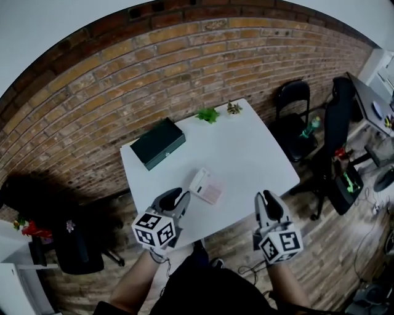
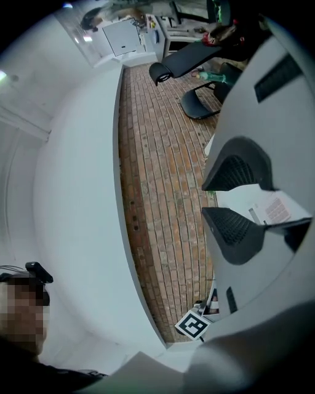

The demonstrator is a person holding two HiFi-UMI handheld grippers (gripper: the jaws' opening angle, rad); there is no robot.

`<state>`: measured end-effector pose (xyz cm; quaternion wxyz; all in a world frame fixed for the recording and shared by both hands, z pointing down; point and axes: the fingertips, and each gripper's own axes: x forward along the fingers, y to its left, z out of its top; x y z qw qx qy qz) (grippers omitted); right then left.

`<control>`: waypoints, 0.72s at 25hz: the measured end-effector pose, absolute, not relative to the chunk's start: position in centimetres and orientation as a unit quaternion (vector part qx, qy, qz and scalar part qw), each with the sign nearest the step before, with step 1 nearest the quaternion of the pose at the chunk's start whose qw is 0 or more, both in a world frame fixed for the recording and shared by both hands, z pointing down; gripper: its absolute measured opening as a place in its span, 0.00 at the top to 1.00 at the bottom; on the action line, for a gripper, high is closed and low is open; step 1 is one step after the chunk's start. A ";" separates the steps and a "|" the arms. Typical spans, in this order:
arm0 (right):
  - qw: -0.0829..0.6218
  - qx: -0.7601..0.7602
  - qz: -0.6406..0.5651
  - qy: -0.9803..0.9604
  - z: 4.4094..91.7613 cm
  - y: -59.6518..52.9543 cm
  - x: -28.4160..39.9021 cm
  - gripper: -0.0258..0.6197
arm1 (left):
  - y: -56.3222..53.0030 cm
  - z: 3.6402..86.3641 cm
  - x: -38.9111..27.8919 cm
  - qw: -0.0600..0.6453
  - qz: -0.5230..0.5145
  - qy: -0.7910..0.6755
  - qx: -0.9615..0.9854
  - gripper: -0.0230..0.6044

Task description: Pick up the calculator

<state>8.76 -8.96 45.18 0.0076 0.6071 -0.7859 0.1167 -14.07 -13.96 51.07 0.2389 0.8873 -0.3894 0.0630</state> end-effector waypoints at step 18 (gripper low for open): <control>0.034 0.625 0.145 -0.766 48.2 -15.7 9.4 0.84 | -21.2 65.5 -13.3 0.370 0.113 -0.338 0.858 0.69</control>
